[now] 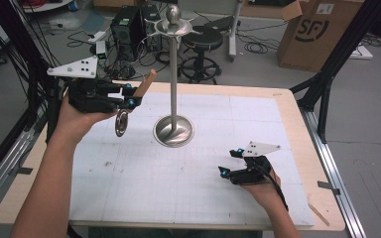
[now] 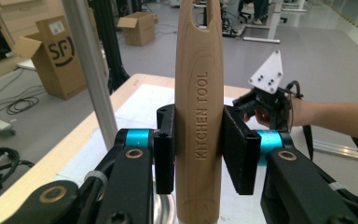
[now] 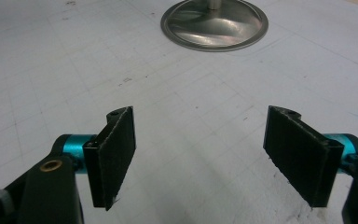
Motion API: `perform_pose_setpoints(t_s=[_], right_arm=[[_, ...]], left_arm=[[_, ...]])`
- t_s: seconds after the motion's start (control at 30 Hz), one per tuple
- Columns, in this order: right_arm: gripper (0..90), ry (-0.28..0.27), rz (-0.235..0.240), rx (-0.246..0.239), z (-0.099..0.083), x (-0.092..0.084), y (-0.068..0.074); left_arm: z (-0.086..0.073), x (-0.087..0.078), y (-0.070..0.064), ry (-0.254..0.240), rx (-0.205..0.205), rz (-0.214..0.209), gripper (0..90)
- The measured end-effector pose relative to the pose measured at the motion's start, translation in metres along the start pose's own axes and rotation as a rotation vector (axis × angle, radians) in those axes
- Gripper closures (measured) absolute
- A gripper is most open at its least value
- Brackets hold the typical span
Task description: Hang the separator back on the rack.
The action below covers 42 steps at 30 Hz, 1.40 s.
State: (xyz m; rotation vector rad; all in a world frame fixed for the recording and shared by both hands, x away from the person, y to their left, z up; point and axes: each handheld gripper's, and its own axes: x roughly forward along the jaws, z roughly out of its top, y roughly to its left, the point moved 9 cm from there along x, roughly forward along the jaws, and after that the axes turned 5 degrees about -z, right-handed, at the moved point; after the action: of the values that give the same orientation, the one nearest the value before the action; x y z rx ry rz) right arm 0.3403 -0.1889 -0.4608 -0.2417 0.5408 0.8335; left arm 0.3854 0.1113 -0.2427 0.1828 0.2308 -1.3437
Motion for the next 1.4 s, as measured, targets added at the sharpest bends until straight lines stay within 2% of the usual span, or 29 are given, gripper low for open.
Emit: perform_pose_setpoints(t_s=[0.6,0.73,1.0,1.4], right_arm=[[24.2,0.002,-0.002,-0.006,0.000,0.000,0.000],[24.2,0.003,-0.002,-0.008,0.000,0.001,0.000],[24.2,0.000,0.002,-0.002,0.000,0.000,0.000],[24.2,0.001,0.000,-0.005,0.000,0.000,0.000]], left_arm=[[0.035,-0.014,0.023,-0.074,0.010,0.095,67.6],[0.041,-0.014,0.029,-0.057,0.010,0.111,67.6],[0.053,-0.017,0.043,-0.059,-0.010,0.154,67.6],[0.049,-0.008,0.049,-0.032,-0.026,0.172,67.6]])
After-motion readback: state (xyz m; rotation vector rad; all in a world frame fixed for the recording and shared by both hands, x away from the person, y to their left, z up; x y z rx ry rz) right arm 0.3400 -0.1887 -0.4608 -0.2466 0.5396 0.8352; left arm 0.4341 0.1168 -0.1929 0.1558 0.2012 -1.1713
